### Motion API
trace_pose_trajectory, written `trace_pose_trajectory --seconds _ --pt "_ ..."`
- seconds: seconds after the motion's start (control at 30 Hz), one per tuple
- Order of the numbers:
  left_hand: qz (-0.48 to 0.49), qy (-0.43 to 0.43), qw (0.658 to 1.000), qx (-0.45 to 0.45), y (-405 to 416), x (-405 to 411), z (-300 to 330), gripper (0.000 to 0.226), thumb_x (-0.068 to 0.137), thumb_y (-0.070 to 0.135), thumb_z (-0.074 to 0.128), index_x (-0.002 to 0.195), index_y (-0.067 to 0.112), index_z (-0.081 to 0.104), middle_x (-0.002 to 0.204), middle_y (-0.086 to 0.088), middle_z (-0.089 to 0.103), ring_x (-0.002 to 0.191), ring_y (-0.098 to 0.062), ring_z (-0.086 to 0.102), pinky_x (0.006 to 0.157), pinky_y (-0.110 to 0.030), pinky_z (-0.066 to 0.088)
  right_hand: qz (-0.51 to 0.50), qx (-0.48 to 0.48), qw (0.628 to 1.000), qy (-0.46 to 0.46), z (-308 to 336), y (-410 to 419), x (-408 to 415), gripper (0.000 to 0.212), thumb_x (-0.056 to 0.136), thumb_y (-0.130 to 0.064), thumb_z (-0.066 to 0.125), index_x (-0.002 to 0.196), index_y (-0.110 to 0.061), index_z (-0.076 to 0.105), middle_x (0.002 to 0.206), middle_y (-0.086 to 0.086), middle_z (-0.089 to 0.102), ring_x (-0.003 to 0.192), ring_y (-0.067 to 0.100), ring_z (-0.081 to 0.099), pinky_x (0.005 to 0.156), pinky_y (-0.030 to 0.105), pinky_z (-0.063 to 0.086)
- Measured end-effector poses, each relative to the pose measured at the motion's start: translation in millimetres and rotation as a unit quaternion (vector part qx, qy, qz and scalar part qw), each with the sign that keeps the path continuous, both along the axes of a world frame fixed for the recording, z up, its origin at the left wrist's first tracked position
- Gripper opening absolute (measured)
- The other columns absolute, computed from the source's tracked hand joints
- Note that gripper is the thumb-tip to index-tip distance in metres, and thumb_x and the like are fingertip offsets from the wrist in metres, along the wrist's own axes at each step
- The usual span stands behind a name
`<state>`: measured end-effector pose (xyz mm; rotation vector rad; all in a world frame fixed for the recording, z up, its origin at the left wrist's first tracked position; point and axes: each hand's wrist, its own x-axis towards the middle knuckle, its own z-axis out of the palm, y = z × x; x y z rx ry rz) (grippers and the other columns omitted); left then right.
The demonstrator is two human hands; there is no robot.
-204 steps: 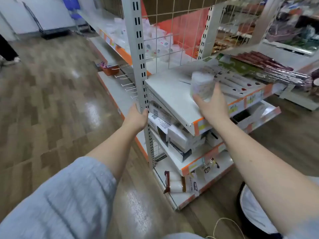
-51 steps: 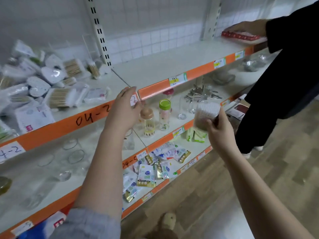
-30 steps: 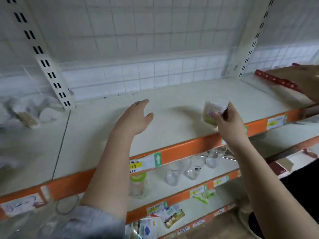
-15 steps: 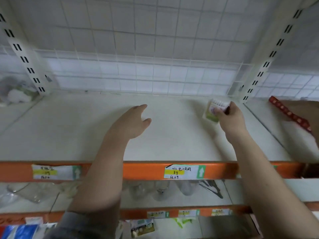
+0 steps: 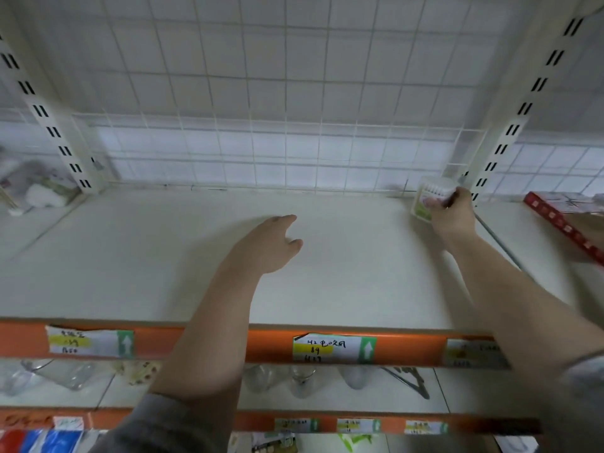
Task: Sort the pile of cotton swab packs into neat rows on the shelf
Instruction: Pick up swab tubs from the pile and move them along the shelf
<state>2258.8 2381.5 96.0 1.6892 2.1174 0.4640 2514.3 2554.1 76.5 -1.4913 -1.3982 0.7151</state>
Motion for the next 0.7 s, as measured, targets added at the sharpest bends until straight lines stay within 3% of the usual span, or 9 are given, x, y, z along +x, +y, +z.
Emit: trace_pose_trajectory --seconds 0.17,0.3,0.5,0.7 --pt "-0.003 0.013 1.0 -0.028 0.7 -0.1 -5.3 0.056 0.098 0.03 0.043 0.149 0.018 0.023 0.156 -0.001 0.022 0.142 -0.015 0.021 0.111 -0.026 0.018 -0.037 0.016 0.998 -0.04 -4.0 16.6 5.1 0.033 0.093 -0.018 0.054 0.119 0.001 0.048 0.117 0.013 0.06 0.107 0.029 0.056 0.077 0.026 0.038" --pt "0.005 0.013 0.999 -0.031 3.1 -0.9 -5.1 0.055 0.098 0.029 0.042 0.149 0.018 0.023 0.156 -0.001 0.022 0.142 -0.015 0.021 0.111 -0.027 0.019 -0.094 0.019 0.994 -0.051 -6.0 26.8 2.8 0.026 0.094 -0.013 0.048 0.112 0.004 0.053 0.112 0.02 0.061 0.105 0.035 0.057 0.061 0.023 0.033" --pt "0.025 0.009 0.999 -0.019 7.7 -3.7 -8.9 0.055 0.097 0.027 0.044 0.148 0.017 0.026 0.155 -0.002 0.024 0.142 -0.016 0.023 0.111 -0.026 0.02 -0.152 -0.034 0.987 0.048 -7.7 39.7 -1.7 0.031 0.089 -0.012 0.057 0.119 -0.003 0.059 0.116 0.013 0.064 0.107 0.026 0.061 0.075 0.02 0.04" --pt "0.045 0.002 0.999 -0.013 2.8 -4.7 -12.0 0.054 0.098 0.027 0.043 0.148 0.018 0.026 0.155 0.0 0.024 0.142 -0.015 0.022 0.112 -0.028 0.019 -0.175 -0.057 0.981 0.057 -10.1 41.4 -0.8 0.03 0.088 -0.014 0.059 0.115 -0.003 0.057 0.118 0.013 0.061 0.11 0.026 0.059 0.08 0.024 0.042"
